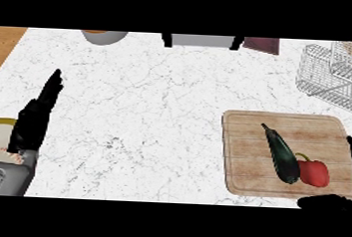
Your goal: Pick the bell pepper from the cutting board and place it in the tiered basket
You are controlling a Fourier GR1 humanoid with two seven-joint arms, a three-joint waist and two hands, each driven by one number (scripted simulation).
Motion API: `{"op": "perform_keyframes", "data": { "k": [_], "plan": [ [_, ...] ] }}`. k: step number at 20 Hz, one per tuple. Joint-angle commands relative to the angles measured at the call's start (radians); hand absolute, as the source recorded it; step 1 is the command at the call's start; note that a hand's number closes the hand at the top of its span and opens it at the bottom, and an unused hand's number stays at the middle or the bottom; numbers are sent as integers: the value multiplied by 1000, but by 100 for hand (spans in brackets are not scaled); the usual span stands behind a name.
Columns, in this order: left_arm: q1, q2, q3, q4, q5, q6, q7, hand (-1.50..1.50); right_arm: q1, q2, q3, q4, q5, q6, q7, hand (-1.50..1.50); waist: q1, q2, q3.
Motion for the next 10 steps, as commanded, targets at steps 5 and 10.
{"op": "perform_keyframes", "data": {
  "k": [5, 10],
  "plan": [
    [15, -20, 12, -37, -18, 0, 35, 0, -37, 130, 12, 49, 68, 69, 181, -150, -1, -1, 1],
    [-18, -35, 33, 8, -28, -20, 7, 0, -73, 185, -35, 141, 79, 90, 122, -150, -2, 1, 1]
  ]
}}
